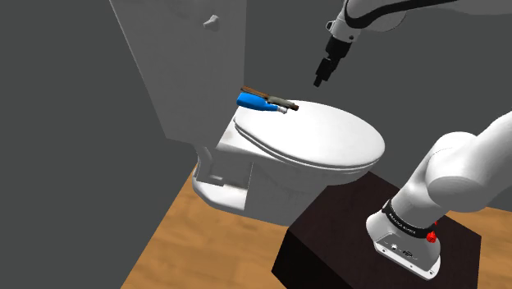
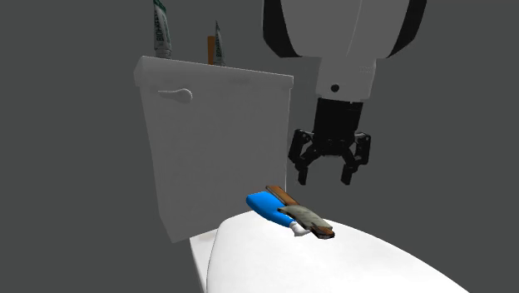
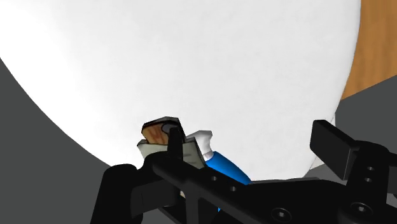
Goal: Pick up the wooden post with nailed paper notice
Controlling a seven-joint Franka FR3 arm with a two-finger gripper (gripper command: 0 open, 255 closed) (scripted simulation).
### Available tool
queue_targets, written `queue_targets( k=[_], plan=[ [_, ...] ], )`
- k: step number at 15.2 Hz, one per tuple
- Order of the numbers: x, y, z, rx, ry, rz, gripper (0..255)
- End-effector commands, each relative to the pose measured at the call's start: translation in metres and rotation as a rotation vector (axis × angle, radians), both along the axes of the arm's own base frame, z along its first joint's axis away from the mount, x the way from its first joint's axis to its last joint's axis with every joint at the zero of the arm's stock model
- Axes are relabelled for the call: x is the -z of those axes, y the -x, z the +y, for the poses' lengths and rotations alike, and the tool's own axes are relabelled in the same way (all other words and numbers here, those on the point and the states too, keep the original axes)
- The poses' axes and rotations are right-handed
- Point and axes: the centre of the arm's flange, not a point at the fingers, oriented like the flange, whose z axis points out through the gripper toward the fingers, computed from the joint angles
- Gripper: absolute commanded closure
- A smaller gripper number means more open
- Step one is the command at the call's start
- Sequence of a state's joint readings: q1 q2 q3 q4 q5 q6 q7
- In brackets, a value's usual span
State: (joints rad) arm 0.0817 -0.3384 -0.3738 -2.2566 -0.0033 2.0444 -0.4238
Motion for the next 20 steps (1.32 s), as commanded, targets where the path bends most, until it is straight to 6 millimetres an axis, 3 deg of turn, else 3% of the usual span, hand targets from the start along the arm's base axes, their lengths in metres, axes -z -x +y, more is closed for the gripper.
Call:
queue_targets(
  k=[1, 12, 20],
  plan=[
    [0.024, -0.016, -0.014, -0.029, -0.015, 0.008, 0],
    [0.138, -0.108, -0.071, -0.181, -0.104, 0.055, 0],
    [0.179, -0.112, -0.072, -0.187, -0.108, 0.057, 0]
  ],
)
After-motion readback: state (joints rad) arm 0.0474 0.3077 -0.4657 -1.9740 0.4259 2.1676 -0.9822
